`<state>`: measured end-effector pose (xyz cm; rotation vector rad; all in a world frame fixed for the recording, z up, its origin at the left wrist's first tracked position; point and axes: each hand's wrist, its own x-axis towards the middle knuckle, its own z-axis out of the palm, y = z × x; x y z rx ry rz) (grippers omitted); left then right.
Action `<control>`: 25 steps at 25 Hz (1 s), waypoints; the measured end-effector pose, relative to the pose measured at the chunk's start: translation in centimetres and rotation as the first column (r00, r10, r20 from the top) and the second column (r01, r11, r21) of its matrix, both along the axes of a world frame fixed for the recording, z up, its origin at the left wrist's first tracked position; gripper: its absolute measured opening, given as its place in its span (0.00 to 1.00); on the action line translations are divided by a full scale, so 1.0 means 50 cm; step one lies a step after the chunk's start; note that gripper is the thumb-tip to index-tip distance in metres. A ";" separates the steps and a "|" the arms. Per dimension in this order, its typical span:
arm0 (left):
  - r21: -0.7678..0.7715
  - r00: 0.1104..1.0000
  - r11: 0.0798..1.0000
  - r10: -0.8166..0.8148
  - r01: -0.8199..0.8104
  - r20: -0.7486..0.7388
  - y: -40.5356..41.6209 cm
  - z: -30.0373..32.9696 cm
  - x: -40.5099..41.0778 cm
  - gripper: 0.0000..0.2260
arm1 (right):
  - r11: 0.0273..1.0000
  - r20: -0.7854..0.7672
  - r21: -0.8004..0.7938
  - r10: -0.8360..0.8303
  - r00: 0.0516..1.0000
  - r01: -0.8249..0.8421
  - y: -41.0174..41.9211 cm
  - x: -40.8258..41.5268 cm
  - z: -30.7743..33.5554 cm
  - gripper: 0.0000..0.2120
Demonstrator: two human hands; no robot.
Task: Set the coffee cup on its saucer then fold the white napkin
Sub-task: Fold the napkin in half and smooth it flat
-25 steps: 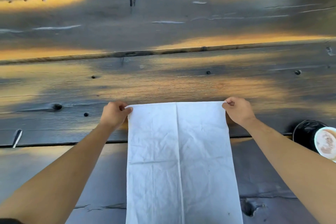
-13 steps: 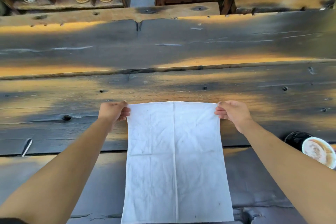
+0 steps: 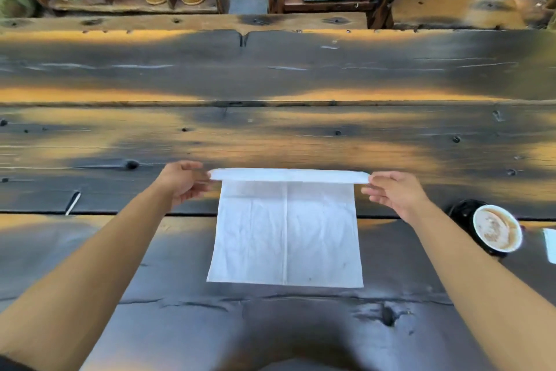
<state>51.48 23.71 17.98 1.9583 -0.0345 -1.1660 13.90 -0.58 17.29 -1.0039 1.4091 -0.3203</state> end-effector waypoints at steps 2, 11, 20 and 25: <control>0.100 0.990 0.987 -0.117 0.124 -0.074 0.056 -0.021 -0.033 0.13 | 0.996 -0.078 0.068 0.059 0.995 -0.054 0.041 -0.044 -0.014 0.10; 0.168 0.991 0.983 -0.047 0.068 -0.127 0.220 -0.086 -0.123 0.05 | 0.970 -0.232 0.215 0.159 0.960 -0.109 0.190 -0.158 -0.069 0.05; 0.192 0.992 0.981 -0.010 0.035 -0.128 0.292 -0.147 -0.184 0.02 | 0.987 -0.383 0.153 0.112 0.917 -0.057 0.279 -0.200 -0.163 0.02; 0.179 0.991 0.984 0.048 -0.025 -0.128 0.315 -0.176 -0.204 0.05 | 0.990 -0.441 0.129 0.101 0.892 -0.048 0.300 -0.198 -0.191 0.04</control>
